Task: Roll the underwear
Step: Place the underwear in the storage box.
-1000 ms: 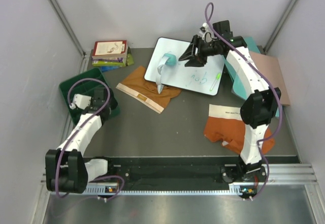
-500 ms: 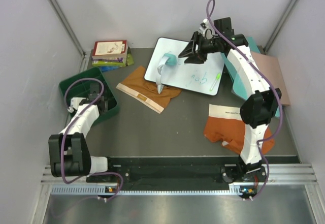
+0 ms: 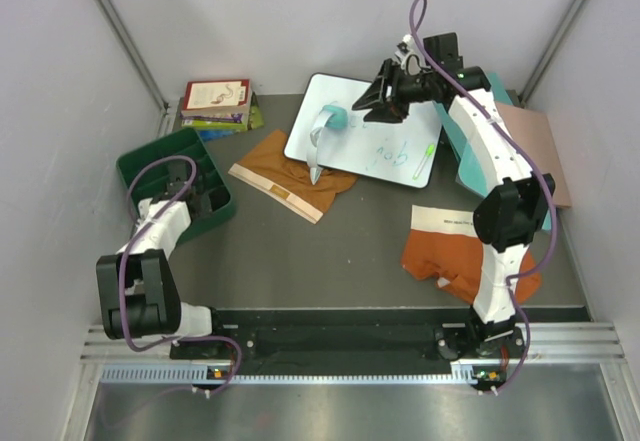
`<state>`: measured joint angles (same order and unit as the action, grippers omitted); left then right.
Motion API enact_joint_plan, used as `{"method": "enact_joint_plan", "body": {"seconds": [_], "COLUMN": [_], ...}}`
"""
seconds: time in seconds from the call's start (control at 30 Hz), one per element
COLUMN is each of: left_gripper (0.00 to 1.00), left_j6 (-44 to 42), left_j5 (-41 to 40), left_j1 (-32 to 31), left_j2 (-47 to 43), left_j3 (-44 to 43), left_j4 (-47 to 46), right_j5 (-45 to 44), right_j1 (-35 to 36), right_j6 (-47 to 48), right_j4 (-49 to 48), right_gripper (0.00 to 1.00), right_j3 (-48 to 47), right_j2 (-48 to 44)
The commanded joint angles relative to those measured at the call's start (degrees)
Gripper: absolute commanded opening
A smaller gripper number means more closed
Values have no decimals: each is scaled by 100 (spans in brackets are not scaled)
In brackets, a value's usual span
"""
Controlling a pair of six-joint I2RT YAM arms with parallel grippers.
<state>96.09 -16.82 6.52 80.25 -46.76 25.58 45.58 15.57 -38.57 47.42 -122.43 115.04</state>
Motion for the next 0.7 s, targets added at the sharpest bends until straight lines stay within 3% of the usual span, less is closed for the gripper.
{"method": "enact_joint_plan", "body": {"seconds": [0.0, 0.07, 0.23, 0.3, 0.47, 0.67], "left_gripper": [0, 1, 24, 27, 46, 56], "left_j6": [313, 278, 190, 164, 85, -3], "left_j5": [407, 442, 399, 381, 407, 232], "left_j1": [51, 59, 68, 68, 68, 77], "left_j2": [685, 703, 615, 562, 527, 387], "left_j3": [326, 256, 54, -8, -131, -324], "left_j4": [446, 570, 772, 799, 948, 1088], "right_j5": [73, 91, 82, 91, 117, 135], "right_j1": [-90, -98, -107, -107, -107, -107], "right_j6": [-46, -54, -54, -72, -81, -46], "right_j4": [-321, -303, -347, -365, -374, -417], "right_gripper": [53, 54, 53, 53, 53, 53], "right_j3": [-343, -343, -343, -343, -299, -115], "right_j2": [-26, -26, -17, -17, -8, -96]}}
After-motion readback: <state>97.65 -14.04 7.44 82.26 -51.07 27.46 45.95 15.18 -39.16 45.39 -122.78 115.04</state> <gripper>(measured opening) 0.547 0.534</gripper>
